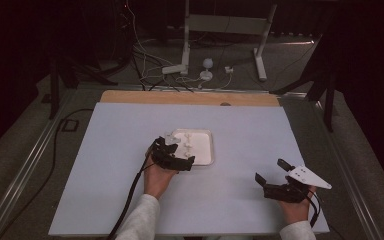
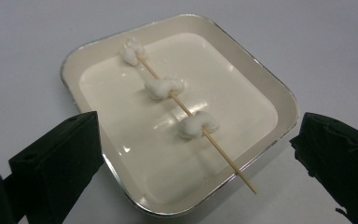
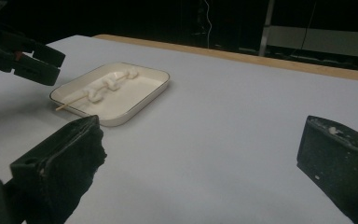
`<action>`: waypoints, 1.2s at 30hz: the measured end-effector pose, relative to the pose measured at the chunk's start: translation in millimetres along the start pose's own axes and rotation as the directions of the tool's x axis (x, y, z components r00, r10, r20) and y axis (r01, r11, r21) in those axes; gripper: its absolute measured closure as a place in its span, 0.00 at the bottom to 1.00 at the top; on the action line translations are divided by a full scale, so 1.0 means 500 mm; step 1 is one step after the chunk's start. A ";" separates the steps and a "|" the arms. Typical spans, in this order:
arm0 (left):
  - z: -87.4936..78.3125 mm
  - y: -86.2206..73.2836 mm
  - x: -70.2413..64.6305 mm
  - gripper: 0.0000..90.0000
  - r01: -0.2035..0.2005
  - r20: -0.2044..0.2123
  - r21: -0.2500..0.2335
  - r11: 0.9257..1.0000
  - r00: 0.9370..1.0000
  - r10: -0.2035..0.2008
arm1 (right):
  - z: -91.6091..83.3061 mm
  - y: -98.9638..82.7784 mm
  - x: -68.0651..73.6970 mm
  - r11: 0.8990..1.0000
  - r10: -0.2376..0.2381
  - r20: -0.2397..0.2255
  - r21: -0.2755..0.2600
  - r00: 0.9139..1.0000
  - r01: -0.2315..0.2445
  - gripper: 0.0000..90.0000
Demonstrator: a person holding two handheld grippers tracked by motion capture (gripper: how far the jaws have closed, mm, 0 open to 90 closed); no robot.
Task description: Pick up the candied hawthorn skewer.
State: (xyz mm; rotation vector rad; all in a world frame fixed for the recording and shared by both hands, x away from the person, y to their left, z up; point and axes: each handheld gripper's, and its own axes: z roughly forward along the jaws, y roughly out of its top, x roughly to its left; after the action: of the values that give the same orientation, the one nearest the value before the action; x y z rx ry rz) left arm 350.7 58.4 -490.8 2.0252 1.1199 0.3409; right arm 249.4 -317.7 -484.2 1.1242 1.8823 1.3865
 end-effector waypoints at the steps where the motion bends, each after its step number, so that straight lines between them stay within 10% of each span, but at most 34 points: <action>1: 0.004 0.000 0.000 0.02 0.004 0.008 0.007 1.000 1.000 -0.004 | 0.000 0.000 0.000 1.000 0.000 0.000 0.000 1.000 0.000 0.00; 9: 0.030 -0.004 0.002 0.04 0.031 0.044 0.069 0.997 0.998 -0.034 | 0.001 0.000 0.000 1.000 0.001 -0.003 0.003 1.000 -0.001 0.00; 16: 0.040 -0.005 -0.003 0.40 -0.014 0.056 0.146 0.989 0.998 0.006 | 0.001 0.000 0.001 1.000 0.002 -0.008 0.007 1.000 -0.002 0.00; 24: 0.039 0.003 0.003 0.53 0.042 0.089 0.137 0.990 0.995 -0.054 | 0.002 -0.001 0.001 1.000 0.002 -0.009 0.009 1.000 -0.002 0.00; 36: 0.045 0.004 0.015 0.86 0.036 0.010 0.229 0.973 0.999 -0.039 | 0.005 -0.002 0.000 1.000 0.007 -0.020 0.023 1.000 -0.006 0.00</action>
State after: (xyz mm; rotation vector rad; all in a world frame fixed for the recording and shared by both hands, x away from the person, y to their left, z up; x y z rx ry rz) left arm 369.0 52.6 -505.2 2.1990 1.2344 0.1846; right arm 251.0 -316.5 -485.9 1.1321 1.9146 1.3885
